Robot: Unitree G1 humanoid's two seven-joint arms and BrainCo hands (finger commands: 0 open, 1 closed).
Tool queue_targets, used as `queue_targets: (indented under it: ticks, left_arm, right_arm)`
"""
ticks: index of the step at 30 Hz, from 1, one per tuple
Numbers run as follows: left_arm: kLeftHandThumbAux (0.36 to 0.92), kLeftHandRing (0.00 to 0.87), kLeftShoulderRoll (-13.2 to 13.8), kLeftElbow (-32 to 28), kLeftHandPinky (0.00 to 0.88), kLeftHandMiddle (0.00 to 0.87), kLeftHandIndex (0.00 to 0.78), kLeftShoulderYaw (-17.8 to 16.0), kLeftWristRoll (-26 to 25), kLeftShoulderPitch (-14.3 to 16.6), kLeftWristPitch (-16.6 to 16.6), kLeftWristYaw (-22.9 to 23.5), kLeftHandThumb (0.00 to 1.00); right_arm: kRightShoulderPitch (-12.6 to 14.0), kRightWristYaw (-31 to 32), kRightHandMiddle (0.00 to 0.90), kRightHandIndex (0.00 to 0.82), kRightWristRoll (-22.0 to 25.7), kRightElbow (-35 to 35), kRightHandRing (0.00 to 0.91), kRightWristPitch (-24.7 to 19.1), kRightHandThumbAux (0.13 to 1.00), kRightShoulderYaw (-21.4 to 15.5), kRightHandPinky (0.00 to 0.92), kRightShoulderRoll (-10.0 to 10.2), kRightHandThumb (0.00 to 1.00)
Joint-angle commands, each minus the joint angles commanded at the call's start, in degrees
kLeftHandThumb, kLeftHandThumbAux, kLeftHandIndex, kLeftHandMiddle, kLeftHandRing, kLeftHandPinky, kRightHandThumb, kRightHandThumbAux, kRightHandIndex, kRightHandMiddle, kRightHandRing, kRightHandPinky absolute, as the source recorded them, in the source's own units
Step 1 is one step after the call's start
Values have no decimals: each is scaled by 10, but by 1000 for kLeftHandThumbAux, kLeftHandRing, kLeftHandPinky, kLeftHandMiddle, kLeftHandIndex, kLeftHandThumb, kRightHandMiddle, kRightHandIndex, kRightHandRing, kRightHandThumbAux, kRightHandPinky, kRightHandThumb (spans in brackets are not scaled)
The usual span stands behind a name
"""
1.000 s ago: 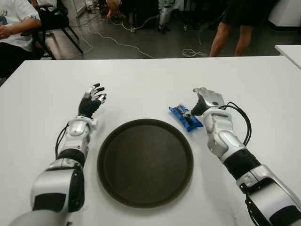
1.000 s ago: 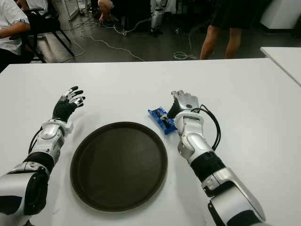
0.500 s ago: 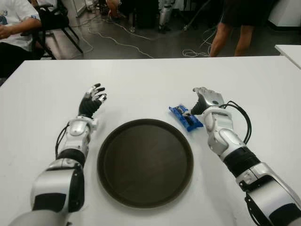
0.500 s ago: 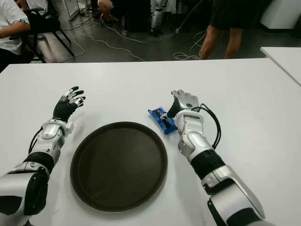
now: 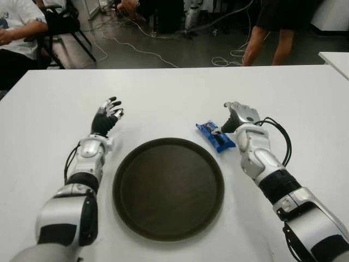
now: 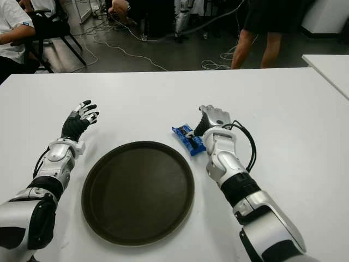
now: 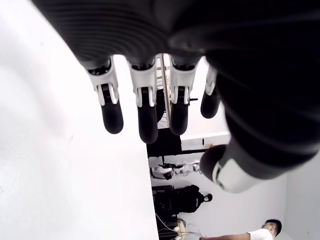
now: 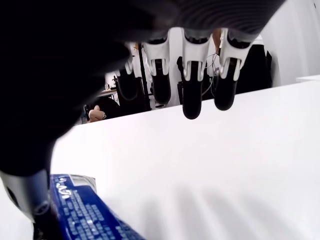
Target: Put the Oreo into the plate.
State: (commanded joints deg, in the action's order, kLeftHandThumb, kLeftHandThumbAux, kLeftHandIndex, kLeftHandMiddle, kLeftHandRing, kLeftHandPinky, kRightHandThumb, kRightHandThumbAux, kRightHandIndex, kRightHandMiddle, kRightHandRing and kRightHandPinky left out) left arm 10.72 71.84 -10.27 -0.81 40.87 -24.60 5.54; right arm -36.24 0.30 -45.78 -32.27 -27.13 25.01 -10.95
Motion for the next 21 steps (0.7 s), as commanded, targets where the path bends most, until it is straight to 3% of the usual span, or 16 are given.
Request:
queue_targets:
  ticks: [10,21]
  left_arm:
    - [681,181,-2,0,186,179,101,-5,-7,0,-2,4,138]
    - [682,185,-2,1,182,188,116,-6,-7,2,2,3,154]
  right_arm:
    - [-3,-1,160,139,8,-4,201,2,656,-1,247,0,0]
    - [-7,-5,179,168,7,-13,222,6,671,1,271,-1,0]
